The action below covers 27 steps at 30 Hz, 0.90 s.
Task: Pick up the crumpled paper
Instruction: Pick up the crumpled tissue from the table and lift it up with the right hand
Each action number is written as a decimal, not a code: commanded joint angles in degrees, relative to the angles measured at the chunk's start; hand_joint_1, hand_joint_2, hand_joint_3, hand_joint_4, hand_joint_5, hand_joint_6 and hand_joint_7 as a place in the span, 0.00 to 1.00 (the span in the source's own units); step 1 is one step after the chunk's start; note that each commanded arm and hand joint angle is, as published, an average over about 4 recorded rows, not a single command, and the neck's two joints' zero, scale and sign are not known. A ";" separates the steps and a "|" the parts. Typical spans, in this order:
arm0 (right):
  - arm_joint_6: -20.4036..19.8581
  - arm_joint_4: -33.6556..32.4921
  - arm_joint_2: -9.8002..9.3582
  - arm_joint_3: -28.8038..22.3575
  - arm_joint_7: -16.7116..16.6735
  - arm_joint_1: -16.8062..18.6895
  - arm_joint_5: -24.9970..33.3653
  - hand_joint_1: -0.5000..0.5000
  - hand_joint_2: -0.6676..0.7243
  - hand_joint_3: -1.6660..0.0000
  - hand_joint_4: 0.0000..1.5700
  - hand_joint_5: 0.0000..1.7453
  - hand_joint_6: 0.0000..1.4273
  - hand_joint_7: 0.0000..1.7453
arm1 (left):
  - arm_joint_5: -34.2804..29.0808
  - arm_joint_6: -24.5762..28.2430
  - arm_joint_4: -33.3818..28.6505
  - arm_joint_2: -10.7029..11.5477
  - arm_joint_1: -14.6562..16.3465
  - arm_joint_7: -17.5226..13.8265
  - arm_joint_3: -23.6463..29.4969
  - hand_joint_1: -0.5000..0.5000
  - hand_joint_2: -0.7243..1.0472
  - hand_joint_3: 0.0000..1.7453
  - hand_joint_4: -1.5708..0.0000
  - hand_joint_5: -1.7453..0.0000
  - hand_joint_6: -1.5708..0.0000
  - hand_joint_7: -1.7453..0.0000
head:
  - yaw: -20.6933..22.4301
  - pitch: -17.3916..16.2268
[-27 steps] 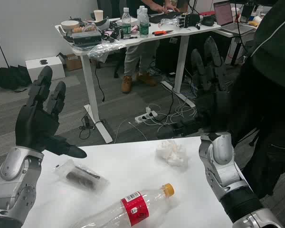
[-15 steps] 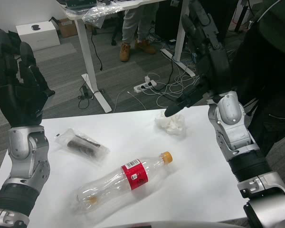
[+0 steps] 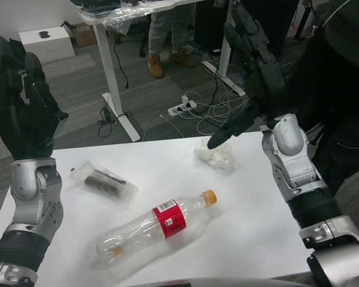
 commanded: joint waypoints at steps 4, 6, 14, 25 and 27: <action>3.32 -0.02 -0.46 -0.68 0.96 0.45 -1.21 0.23 0.64 1.00 0.00 0.00 0.00 0.00 | 1.55 15.27 -5.00 0.61 1.14 -7.93 2.81 0.00 1.00 0.65 1.00 1.00 1.00 1.00 | -0.05 0.05; 4.97 0.50 -0.51 -0.74 1.66 0.25 -2.81 0.24 0.64 1.00 0.00 0.00 0.00 0.00 | 2.43 24.39 -8.34 0.89 1.76 -11.73 4.68 0.00 1.00 0.70 1.00 1.00 1.00 1.00 | -0.23 -0.05; 9.62 1.93 -0.68 -0.85 3.44 -0.65 -7.47 0.25 0.64 1.00 0.00 0.00 0.00 0.00 | 4.80 35.46 -11.75 0.92 1.89 -14.50 8.85 0.00 1.00 0.95 1.00 1.00 1.00 1.00 | -0.36 -0.92; 13.36 7.27 -0.35 -0.50 4.32 -1.77 -12.64 0.24 0.56 1.00 0.00 0.00 0.00 0.00 | 6.19 46.19 -14.58 0.72 1.80 -17.03 10.39 0.00 0.85 1.00 1.00 1.00 1.00 1.00 | -1.14 -1.18; 13.95 8.17 -0.27 -0.50 4.48 -1.94 -13.36 0.23 0.55 1.00 0.00 0.00 0.00 0.00 | 6.08 46.10 -14.47 0.48 1.78 -17.12 10.48 0.00 0.85 0.94 1.00 1.00 1.00 1.00 | -1.29 -1.23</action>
